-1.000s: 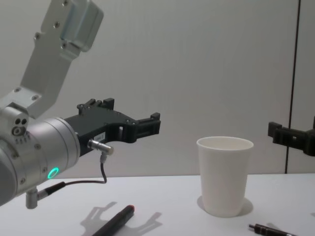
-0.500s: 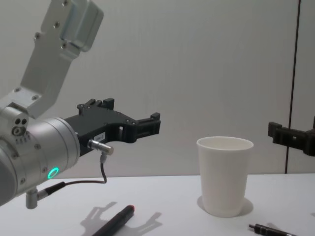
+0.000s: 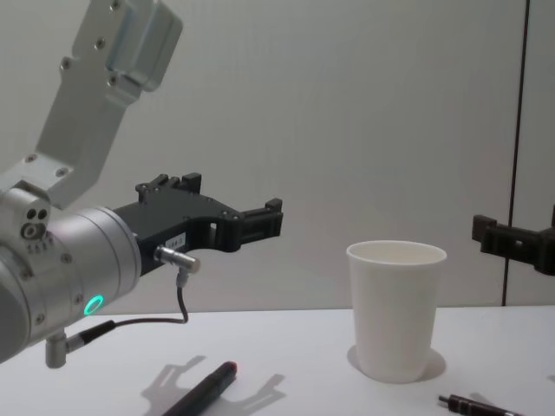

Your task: Place the pen into the pen holder.

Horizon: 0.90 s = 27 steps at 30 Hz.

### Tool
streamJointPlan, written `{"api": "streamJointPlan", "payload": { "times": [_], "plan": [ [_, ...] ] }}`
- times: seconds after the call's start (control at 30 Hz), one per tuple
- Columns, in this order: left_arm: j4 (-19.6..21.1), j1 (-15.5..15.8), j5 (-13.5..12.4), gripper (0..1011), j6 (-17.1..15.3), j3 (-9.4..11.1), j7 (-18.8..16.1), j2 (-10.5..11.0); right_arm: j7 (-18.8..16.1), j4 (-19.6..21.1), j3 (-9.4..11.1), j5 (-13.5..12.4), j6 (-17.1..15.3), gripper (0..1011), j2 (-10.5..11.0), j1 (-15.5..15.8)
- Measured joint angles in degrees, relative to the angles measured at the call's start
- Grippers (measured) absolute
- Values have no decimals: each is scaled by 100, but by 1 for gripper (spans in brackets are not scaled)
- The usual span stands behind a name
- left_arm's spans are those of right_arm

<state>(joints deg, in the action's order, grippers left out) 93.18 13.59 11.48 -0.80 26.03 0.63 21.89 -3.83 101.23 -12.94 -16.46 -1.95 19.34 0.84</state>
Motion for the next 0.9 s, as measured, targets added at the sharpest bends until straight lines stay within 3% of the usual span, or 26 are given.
{"api": "streamJointPlan", "payload": {
  "times": [0.6,0.9],
  "plan": [
    [0,0,0,1001,0,0,0,0,-52,-12,18,-2,-18,1001,15,-19],
    [0,0,0,1001,0,0,0,0,-425,-57,156,-78,-156,1001,203,-90]
  ]
}}
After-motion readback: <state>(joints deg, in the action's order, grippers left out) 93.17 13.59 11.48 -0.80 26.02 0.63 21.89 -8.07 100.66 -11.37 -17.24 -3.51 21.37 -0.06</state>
